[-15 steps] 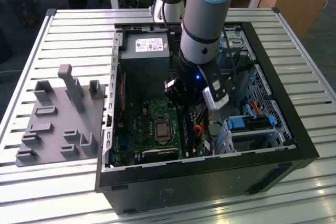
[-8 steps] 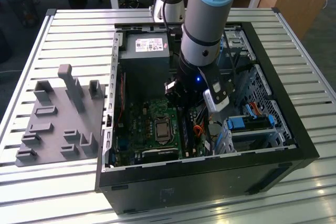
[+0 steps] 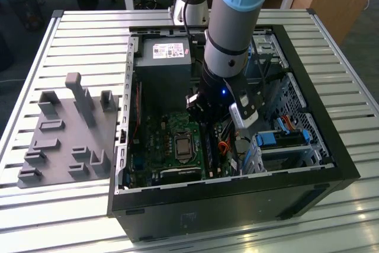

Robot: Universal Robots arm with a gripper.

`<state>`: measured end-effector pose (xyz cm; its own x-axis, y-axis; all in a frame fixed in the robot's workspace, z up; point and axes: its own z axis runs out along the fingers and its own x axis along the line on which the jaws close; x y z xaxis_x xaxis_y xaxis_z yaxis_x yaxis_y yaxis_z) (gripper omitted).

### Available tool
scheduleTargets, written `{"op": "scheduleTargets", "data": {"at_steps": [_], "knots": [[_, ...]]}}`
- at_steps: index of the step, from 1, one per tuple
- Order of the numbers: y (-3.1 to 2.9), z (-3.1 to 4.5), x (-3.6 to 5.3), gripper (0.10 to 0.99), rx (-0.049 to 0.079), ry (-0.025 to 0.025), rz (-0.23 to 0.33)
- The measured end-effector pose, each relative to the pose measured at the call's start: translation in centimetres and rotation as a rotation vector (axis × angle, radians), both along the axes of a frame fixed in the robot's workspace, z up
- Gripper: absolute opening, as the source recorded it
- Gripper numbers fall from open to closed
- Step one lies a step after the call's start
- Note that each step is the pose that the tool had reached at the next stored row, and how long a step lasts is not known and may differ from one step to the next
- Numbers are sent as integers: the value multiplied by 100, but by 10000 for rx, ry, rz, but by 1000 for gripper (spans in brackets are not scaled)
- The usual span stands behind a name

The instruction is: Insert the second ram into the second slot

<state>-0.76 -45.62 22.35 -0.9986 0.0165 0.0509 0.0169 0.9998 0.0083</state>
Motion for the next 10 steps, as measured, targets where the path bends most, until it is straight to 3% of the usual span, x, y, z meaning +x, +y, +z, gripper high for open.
{"op": "scheduleTargets", "data": {"at_steps": [10], "knots": [[0,-18,12,137,0,13,3]]}}
